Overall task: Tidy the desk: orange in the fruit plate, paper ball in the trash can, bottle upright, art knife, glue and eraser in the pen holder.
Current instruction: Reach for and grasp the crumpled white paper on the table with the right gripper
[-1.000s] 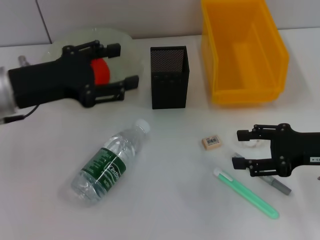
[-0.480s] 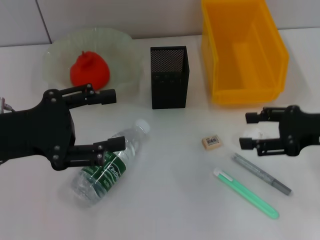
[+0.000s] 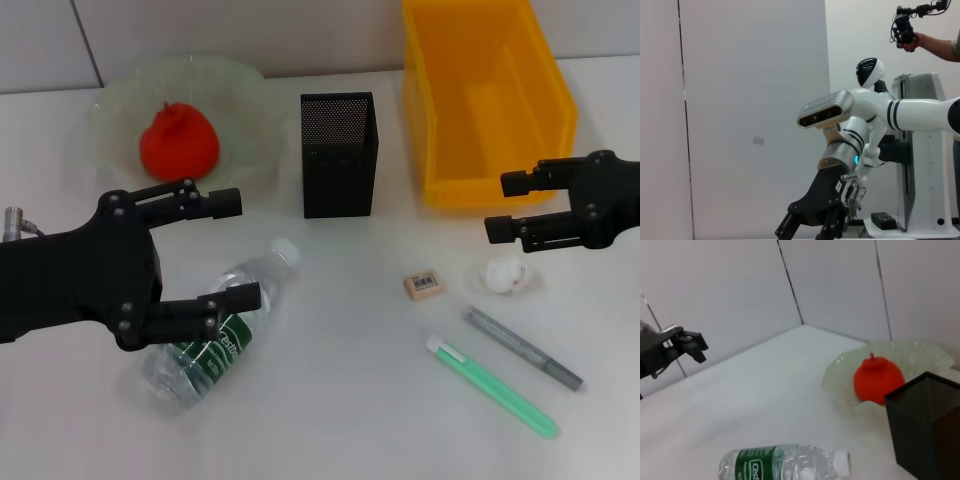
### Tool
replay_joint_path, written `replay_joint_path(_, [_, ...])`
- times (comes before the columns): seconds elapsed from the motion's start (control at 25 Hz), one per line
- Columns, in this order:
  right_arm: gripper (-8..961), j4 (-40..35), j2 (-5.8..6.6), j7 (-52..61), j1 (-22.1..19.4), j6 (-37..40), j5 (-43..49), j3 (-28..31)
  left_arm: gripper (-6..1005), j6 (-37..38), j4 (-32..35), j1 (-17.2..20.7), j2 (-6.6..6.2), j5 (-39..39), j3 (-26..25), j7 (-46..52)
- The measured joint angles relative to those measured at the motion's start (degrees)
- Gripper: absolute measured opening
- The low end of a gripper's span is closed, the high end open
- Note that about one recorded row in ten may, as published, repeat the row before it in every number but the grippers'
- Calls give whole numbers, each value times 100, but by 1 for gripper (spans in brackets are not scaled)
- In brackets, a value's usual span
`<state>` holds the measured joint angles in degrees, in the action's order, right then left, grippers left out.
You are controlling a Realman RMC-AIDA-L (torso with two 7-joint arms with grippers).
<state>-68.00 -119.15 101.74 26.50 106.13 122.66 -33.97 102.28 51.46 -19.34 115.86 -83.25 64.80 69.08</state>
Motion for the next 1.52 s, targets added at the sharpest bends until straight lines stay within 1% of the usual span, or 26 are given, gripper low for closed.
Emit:
replay_joint_path(0.08, [767, -414, 1, 465, 53, -31, 142, -307, 797, -3, 0, -2, 25, 2, 6, 0])
replay_joint_path(0.12, [767, -414, 1, 465, 53, -31, 142, -307, 796, -3, 0, -2, 25, 2, 6, 0])
replay_joint_path(0.24, [767, -887, 11, 1047, 158, -33, 385, -570, 796, -1, 0, -3, 48, 3, -3, 0])
replay_joint_path(0.28, [767, -1171, 20, 1421, 246, -8, 624, -721, 796, 5, 0, -3, 50, 3, -4, 0])
replay_joint_path(0.32, [767, -1171, 20, 1421, 246, -8, 624, -721, 796, 15, 1, -3, 50, 3, 4, 0])
replay_joint_path(0.44, [767, -1579, 32, 1945, 399, 42, 1162, -1066, 796, 19, 3, 8, 57, 3, 16, 0])
replay_joint_path(0.48, [767, -1766, 33, 2292, 502, 76, 1586, -1373, 796, 21, 4, 23, 74, 3, 11, 0])
replay_joint_path(0.52, [767, -1766, 33, 2292, 502, 76, 1586, -1373, 796, 21, 4, 23, 74, 3, 11, 0])
replay_joint_path(0.56, [767, -1821, 33, 2461, 568, 103, 1806, -1531, 796, 22, 4, 29, 87, 3, 5, 0])
replay_joint_path(0.64, [767, -1845, 33, 2688, 693, 146, 2213, -1794, 796, 23, 4, 34, 105, 3, -1, 0])
replay_joint_path(0.68, [767, -1806, 31, 2850, 797, 162, 2553, -2049, 796, 32, 4, 35, 107, 3, 10, 0])
replay_joint_path(0.72, [767, -1806, 31, 2850, 797, 162, 2553, -2049, 796, 32, 4, 35, 107, 3, 10, 0])
replay_joint_path(0.88, [767, -1698, 17, 3050, 937, 100, 2984, -2375, 796, 42, 4, 36, 114, 2, 15, 0])
replay_joint_path(1.08, [766, -1593, 9, 3098, 969, -42, 3141, -2419, 796, 46, 4, 36, 126, 2, 26, -10])
replay_joint_path(1.32, [766, -1228, 14, 3098, 998, -333, 3186, -2485, 796, 55, 4, 42, 143, -55, 67, -89])
replay_joint_path(1.52, [766, -916, 15, 3071, 1032, -612, 3302, -2621, 796, 55, 4, 35, 188, -123, 66, -89])
